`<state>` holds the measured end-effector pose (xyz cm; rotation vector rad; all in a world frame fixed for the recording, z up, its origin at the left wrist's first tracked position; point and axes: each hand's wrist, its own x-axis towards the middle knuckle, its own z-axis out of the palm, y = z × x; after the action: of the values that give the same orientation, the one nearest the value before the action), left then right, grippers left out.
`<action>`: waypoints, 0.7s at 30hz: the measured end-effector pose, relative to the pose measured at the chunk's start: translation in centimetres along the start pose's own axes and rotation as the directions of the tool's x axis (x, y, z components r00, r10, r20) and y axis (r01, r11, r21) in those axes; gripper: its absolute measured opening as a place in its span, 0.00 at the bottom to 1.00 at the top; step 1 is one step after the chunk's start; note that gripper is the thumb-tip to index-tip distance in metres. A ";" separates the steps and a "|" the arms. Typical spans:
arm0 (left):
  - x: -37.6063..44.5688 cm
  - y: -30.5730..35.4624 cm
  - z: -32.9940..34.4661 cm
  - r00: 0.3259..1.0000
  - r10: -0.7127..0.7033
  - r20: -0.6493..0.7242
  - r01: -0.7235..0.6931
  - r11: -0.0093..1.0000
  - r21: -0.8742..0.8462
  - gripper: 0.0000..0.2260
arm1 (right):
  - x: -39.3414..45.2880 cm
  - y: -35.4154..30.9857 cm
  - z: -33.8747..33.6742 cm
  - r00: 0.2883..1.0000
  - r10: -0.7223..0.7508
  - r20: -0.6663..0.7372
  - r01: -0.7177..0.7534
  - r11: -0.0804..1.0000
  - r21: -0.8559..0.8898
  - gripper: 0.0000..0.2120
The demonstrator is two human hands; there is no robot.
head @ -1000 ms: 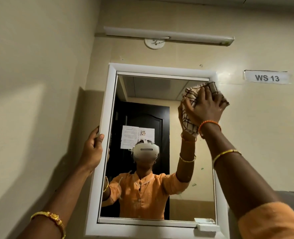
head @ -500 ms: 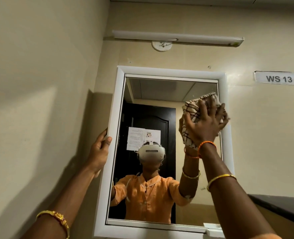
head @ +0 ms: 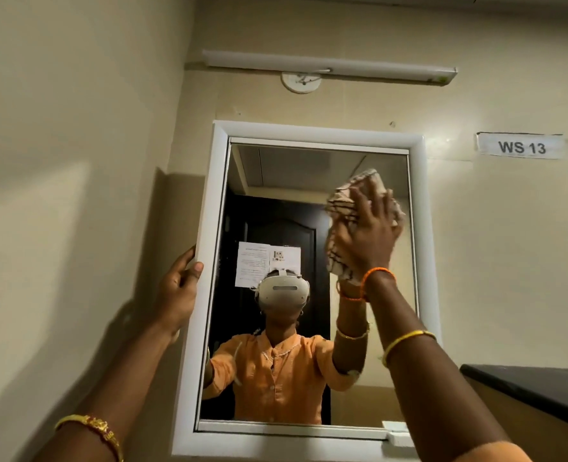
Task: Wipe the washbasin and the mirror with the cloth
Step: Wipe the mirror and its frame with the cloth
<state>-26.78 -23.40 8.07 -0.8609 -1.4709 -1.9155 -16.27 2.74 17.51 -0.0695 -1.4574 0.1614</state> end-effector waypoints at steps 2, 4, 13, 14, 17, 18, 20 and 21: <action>-0.1 0.1 -0.1 1.000 0.002 0.012 -0.001 1.000 -0.012 0.18 | 0.0 1.1 -0.6 0.995 0.100 -0.031 -0.100 0.995 0.000 0.31; -0.2 0.3 -0.1 1.000 -0.002 0.023 0.002 1.000 -0.020 0.18 | 0.1 0.6 -0.4 0.988 0.153 -0.025 -0.153 0.988 -0.002 0.31; -0.3 0.3 0.1 1.000 0.030 0.001 -0.030 0.999 -0.018 0.19 | 0.7 -10.1 3.7 0.969 -0.135 0.209 0.125 0.990 0.059 0.32; -0.2 0.2 0.0 0.999 0.033 0.005 -0.033 0.999 -0.021 0.19 | 0.3 -11.5 4.4 0.954 -0.186 0.236 0.172 0.982 0.080 0.31; -0.1 0.2 -0.1 1.000 -0.009 0.011 0.009 0.999 -0.047 0.17 | -1.3 -14.8 6.0 0.916 -0.294 0.274 0.268 0.955 0.126 0.28; -0.1 0.3 0.0 1.000 -0.023 0.004 0.024 0.998 -0.063 0.16 | -1.9 -15.3 6.3 0.911 -0.305 0.277 0.275 0.951 0.142 0.28; -0.1 0.4 -0.1 0.998 -0.066 -0.016 0.064 0.994 -0.093 0.15 | -3.1 -15.6 6.5 0.906 -0.319 0.278 0.283 0.945 0.164 0.28; 0.0 0.4 -0.2 0.996 -0.087 -0.017 0.084 0.991 -0.105 0.15 | -3.7 -15.4 6.5 0.901 -0.337 0.275 0.302 0.939 0.164 0.28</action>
<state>-26.53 -23.65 8.24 -0.8329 -1.4265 -2.0743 -22.04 -13.31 16.82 0.3038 -1.7366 -0.0145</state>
